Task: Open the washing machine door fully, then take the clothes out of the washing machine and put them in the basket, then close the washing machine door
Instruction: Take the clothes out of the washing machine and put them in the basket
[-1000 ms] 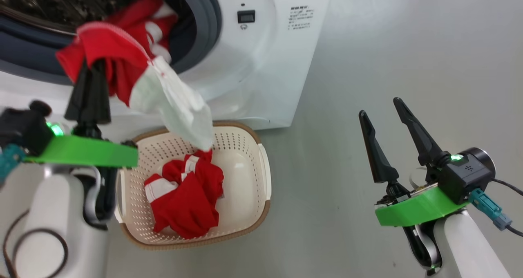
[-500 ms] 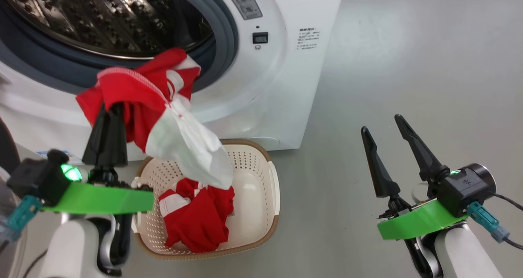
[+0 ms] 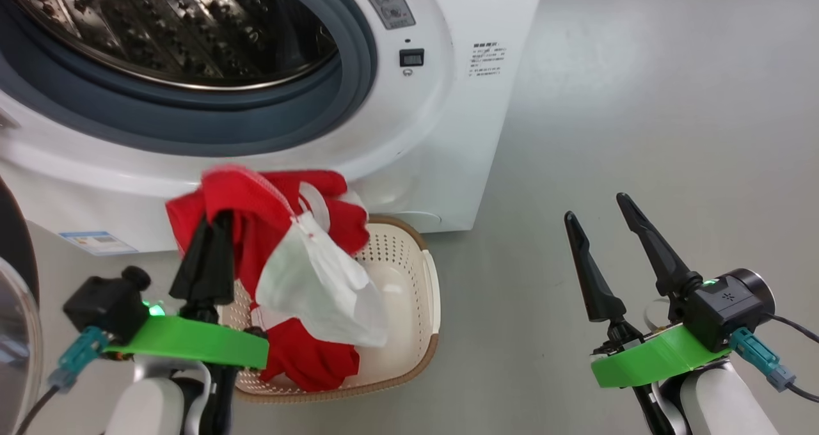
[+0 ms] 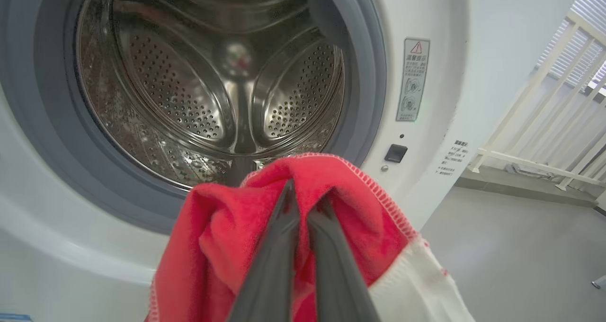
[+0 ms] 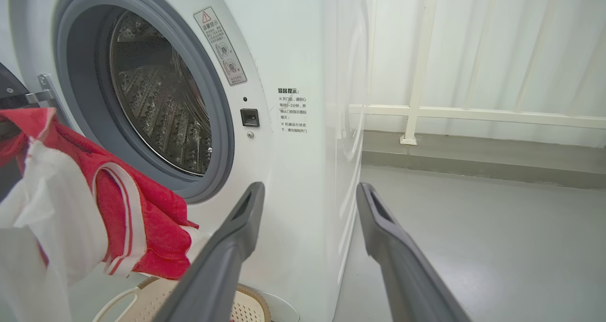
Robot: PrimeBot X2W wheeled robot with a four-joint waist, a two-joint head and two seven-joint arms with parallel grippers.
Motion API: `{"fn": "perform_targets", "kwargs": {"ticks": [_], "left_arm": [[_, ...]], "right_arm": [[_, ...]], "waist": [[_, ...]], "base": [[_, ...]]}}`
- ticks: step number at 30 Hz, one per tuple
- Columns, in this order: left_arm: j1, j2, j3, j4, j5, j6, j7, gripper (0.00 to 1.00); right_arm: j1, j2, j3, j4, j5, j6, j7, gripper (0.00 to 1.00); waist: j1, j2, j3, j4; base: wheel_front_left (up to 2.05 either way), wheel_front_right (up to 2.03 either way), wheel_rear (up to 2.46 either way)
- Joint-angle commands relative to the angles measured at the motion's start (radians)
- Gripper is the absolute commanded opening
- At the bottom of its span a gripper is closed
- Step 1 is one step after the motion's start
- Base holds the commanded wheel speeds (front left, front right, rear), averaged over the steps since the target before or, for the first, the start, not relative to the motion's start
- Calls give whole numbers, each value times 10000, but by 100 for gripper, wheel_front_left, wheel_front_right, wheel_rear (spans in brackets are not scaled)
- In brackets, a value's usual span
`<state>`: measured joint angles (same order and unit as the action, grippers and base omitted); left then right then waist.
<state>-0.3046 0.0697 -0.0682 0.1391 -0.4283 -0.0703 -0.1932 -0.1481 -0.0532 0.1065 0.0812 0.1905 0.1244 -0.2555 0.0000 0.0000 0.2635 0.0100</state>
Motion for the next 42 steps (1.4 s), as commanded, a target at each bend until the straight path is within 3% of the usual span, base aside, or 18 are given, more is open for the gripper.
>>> {"fn": "perform_targets", "kwargs": {"ticks": [1, 7, 30, 42], "left_arm": [[-112, 102, 246, -4, -110, 43, 46, 0], [-592, -30, 123, 1334, -725, -118, -59, 0], [-3563, -29, -575, 8598, -790, -480, -617, 0], [-4598, -21, -845, 10990, -915, -538, 106, 0]], "right_arm": [[-137, 30, 219, -285, -29, 63, -63, 100], [-316, 30, 207, -291, -12, 63, -63, 100], [-1108, 30, 400, -301, -154, 63, -63, 100], [-1387, 30, 509, -303, -56, 63, -63, 100]], "waist": [[0, 0, 149, -27], [0, 0, 568, -73], [0, 0, 2197, -267], [0, 0, 2784, -519]], "base": [[0, 0, 0], [0, 0, 0], [0, 0, 0], [0, 0, 0]]}}
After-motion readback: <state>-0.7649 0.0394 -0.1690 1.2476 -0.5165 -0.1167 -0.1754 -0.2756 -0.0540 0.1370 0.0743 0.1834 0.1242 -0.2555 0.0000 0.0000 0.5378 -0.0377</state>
